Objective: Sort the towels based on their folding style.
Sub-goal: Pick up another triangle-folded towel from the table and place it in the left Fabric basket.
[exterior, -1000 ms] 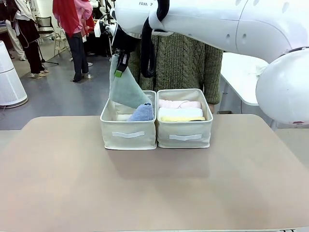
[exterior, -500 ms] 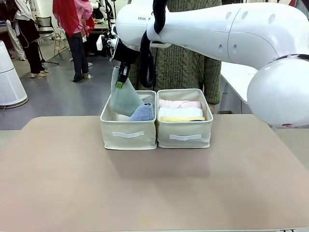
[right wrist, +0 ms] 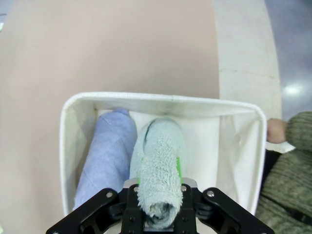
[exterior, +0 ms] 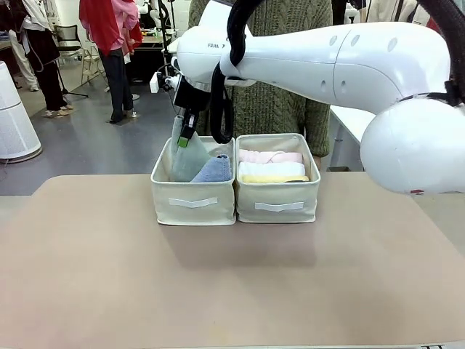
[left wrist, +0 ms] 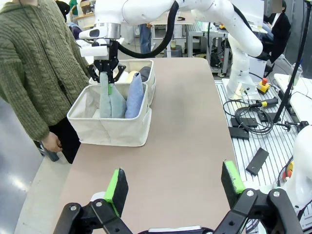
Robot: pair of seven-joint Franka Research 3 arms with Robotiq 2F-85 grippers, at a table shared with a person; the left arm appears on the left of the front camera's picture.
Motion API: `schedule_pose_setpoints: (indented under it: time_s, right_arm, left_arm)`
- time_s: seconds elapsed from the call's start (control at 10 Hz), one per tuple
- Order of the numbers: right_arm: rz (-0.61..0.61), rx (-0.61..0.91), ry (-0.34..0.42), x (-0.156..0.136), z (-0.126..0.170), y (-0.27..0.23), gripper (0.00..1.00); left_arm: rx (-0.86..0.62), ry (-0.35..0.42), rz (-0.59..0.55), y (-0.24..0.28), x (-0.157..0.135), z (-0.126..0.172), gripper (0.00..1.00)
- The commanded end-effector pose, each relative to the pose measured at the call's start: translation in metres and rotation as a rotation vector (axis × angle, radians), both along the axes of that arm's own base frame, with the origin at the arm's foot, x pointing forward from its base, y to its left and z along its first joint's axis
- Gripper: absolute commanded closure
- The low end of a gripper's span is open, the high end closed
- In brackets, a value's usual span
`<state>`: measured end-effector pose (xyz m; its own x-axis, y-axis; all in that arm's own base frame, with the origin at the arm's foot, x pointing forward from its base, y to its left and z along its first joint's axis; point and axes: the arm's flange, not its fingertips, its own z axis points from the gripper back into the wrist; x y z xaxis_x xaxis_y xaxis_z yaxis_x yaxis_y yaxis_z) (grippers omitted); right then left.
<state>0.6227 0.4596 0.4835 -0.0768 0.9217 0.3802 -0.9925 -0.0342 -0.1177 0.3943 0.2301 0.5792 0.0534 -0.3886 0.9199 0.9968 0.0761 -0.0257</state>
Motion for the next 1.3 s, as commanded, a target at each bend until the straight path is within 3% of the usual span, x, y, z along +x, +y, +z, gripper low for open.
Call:
schedule_pose_setpoints:
  time_s: [0.0, 0.9, 1.2]
  right_arm:
    - [0.032, 0.046, 0.022, 0.016, 0.002, 0.007, 0.8]
    - [0.079, 0.034, 0.145, 0.039, -0.046, 0.013, 0.8]
    - [0.088, 0.006, 0.155, 0.038, -0.051, 0.017, 0.8]
  left_arm:
    - [-0.004, -0.002, 0.003, 0.001, -0.002, 0.001, 0.0]
    - [-0.004, -0.002, 0.003, 0.001, -0.002, 0.001, 0.0]
    - [-0.004, -0.002, 0.003, 0.001, -0.002, 0.001, 0.0]
